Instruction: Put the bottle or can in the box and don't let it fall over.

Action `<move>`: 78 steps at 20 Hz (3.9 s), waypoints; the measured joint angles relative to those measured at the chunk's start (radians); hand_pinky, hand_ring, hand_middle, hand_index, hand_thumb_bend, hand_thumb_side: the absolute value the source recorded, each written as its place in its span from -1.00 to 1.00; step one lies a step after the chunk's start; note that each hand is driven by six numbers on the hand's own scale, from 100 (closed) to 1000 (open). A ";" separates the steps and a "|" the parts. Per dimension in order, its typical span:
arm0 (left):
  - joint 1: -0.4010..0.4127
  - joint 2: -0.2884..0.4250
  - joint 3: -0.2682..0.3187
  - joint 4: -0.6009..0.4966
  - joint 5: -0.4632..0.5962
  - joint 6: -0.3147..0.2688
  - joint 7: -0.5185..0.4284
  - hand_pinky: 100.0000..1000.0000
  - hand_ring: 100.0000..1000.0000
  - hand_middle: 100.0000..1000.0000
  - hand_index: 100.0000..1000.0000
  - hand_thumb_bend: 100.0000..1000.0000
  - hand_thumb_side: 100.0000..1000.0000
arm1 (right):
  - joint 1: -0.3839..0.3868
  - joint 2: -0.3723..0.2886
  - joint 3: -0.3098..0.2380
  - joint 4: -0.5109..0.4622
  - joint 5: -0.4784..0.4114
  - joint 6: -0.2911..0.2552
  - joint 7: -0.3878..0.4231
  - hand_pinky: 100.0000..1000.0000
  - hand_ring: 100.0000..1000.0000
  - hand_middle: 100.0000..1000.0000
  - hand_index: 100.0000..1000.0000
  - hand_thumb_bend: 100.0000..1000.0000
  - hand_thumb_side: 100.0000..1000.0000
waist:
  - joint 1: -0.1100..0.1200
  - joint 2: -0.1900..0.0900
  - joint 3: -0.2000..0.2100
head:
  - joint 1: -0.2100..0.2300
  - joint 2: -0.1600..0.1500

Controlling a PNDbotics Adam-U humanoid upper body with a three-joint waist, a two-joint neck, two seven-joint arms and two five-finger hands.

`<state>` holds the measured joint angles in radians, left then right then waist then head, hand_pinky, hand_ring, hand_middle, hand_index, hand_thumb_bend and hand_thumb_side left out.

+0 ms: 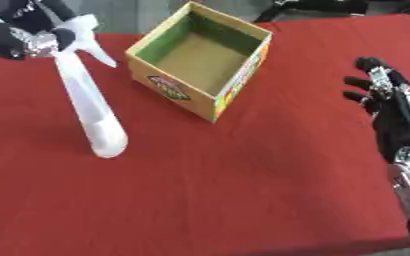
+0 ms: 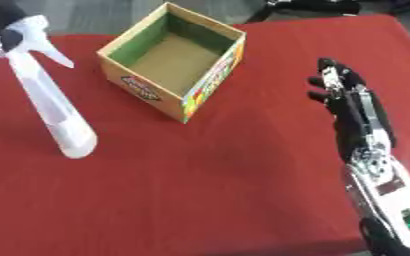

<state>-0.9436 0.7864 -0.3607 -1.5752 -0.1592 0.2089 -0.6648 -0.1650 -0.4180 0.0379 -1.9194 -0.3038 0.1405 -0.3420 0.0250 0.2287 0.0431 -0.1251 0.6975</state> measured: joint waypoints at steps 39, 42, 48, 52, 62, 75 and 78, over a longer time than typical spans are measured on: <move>-0.008 -0.023 0.002 -0.011 0.046 0.014 0.009 0.10 -0.38 -0.01 0.19 -1.00 -0.93 | 0.000 0.009 0.006 0.006 0.000 -0.002 0.014 0.57 0.61 0.72 0.61 -1.00 0.30 | 0.004 0.008 -0.007 | -0.001 -0.005; -0.008 -0.023 0.002 -0.012 0.046 0.016 0.014 0.08 -0.42 -0.06 0.12 -1.00 -1.00 | 0.000 0.009 0.006 0.006 0.000 -0.001 0.015 0.57 0.61 0.72 0.61 -1.00 0.30 | 0.004 0.008 -0.008 | -0.001 -0.005; -0.013 -0.023 0.003 -0.015 0.046 0.012 0.026 0.06 -0.44 -0.12 0.04 -1.00 -1.00 | 0.000 0.009 0.006 0.006 0.000 0.000 0.017 0.57 0.61 0.72 0.61 -1.00 0.30 | 0.005 0.008 -0.010 | -0.002 -0.005; -0.016 -0.023 0.008 -0.020 0.039 0.001 0.044 0.06 -0.45 -0.17 -0.02 -1.00 -1.00 | 0.000 0.009 0.006 0.006 0.000 -0.002 0.019 0.57 0.61 0.72 0.61 -1.00 0.30 | 0.007 0.008 -0.010 | -0.004 -0.005; -0.026 -0.033 0.026 -0.023 0.037 -0.003 0.078 0.03 -0.50 -0.23 -0.09 -1.00 -1.00 | 0.000 0.009 0.006 0.006 0.000 -0.003 0.021 0.57 0.61 0.72 0.61 -1.00 0.30 | 0.010 0.007 -0.010 | -0.010 -0.005; -0.095 -0.072 0.074 0.054 0.033 -0.014 0.121 0.01 -0.51 -0.24 -0.10 -1.00 -1.00 | -0.003 0.009 0.006 0.006 0.000 -0.004 0.022 0.57 0.61 0.72 0.61 -1.00 0.28 | 0.023 0.006 -0.026 | -0.012 -0.006; -0.117 -0.090 0.088 0.096 0.021 -0.023 0.133 0.00 -0.51 -0.24 -0.10 -1.00 -1.00 | -0.010 0.008 0.006 0.006 0.000 -0.005 0.022 0.57 0.61 0.72 0.61 -1.00 0.27 | 0.029 0.006 -0.035 | -0.010 -0.006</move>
<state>-1.0606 0.6966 -0.2730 -1.4790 -0.1382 0.1863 -0.5321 -0.1746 -0.4097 0.0438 -1.9131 -0.3038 0.1356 -0.3195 0.0535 0.2346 0.0081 -0.1355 0.6910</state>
